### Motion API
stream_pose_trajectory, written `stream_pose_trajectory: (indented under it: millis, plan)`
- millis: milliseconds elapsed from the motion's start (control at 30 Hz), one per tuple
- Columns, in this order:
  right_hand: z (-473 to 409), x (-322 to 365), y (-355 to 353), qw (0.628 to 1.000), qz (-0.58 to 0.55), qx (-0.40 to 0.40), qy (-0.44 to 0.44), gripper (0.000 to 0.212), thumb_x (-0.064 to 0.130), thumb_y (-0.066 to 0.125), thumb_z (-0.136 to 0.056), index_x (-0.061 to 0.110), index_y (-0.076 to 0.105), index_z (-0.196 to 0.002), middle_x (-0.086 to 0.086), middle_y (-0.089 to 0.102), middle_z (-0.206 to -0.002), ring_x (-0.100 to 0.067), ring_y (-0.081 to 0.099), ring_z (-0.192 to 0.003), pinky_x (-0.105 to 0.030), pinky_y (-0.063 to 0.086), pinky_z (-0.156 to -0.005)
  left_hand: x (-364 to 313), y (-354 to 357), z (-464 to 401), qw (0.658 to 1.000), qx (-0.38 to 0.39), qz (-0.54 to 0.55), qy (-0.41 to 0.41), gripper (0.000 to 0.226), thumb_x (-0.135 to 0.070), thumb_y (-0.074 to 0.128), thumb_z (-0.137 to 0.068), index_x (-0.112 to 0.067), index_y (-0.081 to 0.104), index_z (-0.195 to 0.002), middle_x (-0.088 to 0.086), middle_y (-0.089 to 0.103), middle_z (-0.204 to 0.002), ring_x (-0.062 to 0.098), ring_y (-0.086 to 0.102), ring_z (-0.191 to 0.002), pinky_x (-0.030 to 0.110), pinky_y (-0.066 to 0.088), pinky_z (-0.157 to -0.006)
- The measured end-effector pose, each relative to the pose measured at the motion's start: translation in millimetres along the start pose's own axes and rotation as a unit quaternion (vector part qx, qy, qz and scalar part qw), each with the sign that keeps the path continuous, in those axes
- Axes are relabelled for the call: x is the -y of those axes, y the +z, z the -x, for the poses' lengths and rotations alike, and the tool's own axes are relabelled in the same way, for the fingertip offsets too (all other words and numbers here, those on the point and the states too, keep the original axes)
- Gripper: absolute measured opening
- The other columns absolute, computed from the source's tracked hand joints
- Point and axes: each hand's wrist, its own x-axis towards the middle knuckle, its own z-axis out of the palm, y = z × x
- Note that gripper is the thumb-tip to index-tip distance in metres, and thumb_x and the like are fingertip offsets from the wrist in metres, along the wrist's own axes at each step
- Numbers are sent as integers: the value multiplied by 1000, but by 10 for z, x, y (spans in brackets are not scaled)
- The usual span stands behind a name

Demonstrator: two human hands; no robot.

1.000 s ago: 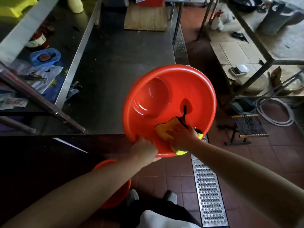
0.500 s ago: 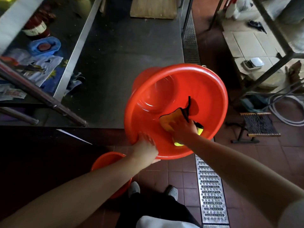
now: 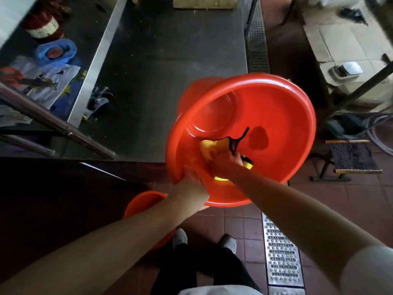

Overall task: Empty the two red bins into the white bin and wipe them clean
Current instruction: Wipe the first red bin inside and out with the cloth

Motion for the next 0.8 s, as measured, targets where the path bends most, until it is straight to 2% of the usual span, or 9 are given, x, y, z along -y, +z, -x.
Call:
stream_pose_trajectory:
  millis: [100,133,200,267,367,500,600,700,800]
  plan:
    - [-22,-96,-73,986,-146,20,-85,61,58,40,-93,37,29,-149,-3,31,-156,-36,28,-144,-63,23,-113,66,78,36,1000,-2,-17,6,53,-29,50,-95,12,51,-130,42,50,-127,59,48,-118,72,34,-98]
    - [-54,-223,-111,985,-145,0,-90,59,57,44,-91,39,33,-146,-2,35,-154,-35,32,-142,-62,26,-112,76,95,50,1000,-13,-23,3,55,-31,49,-95,11,52,-131,40,52,-127,57,50,-117,70,37,-98]
    - [-154,-408,-139,998,-47,-27,-38,54,50,50,-90,40,41,-142,1,41,-150,-31,34,-141,-56,30,-111,64,111,61,999,-26,-30,6,57,-34,48,-96,11,51,-131,40,52,-127,56,52,-116,69,38,-98]
    - [-271,-356,-104,999,20,-8,24,48,41,48,-95,35,44,-142,1,40,-150,-28,28,-144,-51,29,-112,55,147,69,999,-24,-34,14,54,-29,46,-98,13,48,-132,42,48,-131,58,50,-118,71,37,-98]
    - [-397,-147,-58,996,-86,-30,17,53,34,48,-97,27,41,-149,-6,27,-160,-31,16,-149,-58,16,-118,95,226,102,998,-26,-46,16,58,-34,45,-101,14,47,-133,42,46,-132,58,51,-118,70,37,-99]
    - [-358,-205,-110,1000,15,-21,2,49,34,46,-95,34,37,-144,2,36,-153,-28,19,-149,-52,34,-109,94,171,70,999,-8,-45,9,56,-35,52,-95,11,55,-128,40,53,-125,58,53,-113,69,40,-97]
    - [-171,-180,-110,1000,28,3,-12,50,32,40,-99,34,34,-148,3,32,-156,-26,19,-149,-49,33,-113,64,126,35,1000,5,-8,8,50,-27,55,-91,8,58,-125,39,56,-122,57,53,-113,71,37,-97]
    - [230,-97,-58,1000,7,-12,-18,57,39,42,-99,33,26,-153,3,28,-159,-25,17,-150,-52,29,-114,56,146,72,999,-24,31,6,53,-50,55,-88,-5,71,-109,27,68,-107,47,62,-104,66,37,-96]
    - [705,-42,15,999,8,-4,-33,66,46,43,-97,37,15,-156,7,21,-162,-24,8,-152,-55,24,-116,17,191,88,998,-46,52,1,65,-59,42,-93,-4,67,-116,32,62,-118,51,53,-117,66,27,-103]
